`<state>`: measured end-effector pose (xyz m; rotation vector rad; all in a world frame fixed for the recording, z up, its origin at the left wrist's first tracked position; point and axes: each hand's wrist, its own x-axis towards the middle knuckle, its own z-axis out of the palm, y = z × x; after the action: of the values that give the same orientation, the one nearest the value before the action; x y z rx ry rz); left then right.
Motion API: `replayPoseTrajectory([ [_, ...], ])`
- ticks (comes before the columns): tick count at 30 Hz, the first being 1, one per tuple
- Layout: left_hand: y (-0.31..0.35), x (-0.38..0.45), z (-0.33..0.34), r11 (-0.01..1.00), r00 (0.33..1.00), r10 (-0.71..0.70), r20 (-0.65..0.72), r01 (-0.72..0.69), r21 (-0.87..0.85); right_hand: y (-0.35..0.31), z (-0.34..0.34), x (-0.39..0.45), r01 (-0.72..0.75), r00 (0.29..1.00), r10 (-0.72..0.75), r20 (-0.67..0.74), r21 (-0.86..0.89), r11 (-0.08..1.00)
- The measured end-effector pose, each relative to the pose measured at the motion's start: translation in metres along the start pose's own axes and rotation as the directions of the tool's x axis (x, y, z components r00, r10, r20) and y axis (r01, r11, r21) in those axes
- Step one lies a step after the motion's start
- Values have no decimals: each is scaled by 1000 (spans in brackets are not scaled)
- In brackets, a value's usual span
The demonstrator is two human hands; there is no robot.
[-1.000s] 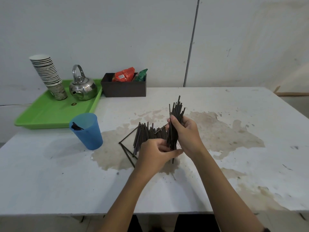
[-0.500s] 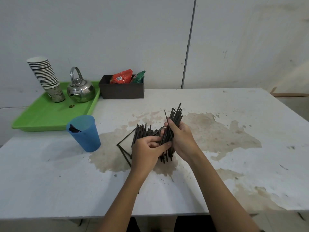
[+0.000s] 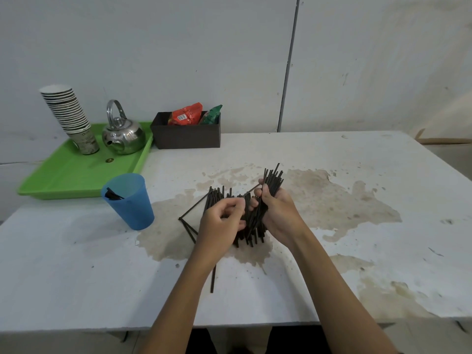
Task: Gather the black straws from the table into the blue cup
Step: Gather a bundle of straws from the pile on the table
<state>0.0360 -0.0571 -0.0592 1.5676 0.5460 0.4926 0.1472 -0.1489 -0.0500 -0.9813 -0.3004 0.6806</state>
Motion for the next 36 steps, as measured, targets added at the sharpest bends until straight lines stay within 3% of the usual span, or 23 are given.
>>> replayPoseTrajectory([
  [10, -5, -1, 10, 969, 996, 91, -18, -84, 234, -4, -12, 1, -56, 998, 55, 15, 224, 973],
  [15, -7, 2, 21, 965, 987, 153, -52, -138, 224, 3, -18, 3, -59, 989, 115, -88, 483, 874],
  [20, -12, -2, 32, 967, 985, 168, -39, -156, 201, 5, -18, 4, 9, 955, 166, -244, 584, 811],
  [22, -11, -6, 39, 991, 993, 100, -63, -94, 100, 5, -15, 5, 39, 942, 170, -291, 593, 804],
  [24, -5, -8, 47, 977, 992, -78, -102, 56, -208, 4, -12, 7, 64, 933, 157, -323, 579, 813],
  [27, 6, -6, 54, 704, 942, -333, -34, 225, -673, 5, -7, 8, 75, 937, 123, -328, 531, 844],
  [31, 14, -2, 56, 481, 903, -427, 48, 272, -833, 10, 1, 5, 46, 952, 95, -292, 442, 896],
  [36, 15, -2, 57, 407, 875, -479, 69, 291, -866, 16, 10, -2, 27, 966, 47, -254, 282, 959],
])
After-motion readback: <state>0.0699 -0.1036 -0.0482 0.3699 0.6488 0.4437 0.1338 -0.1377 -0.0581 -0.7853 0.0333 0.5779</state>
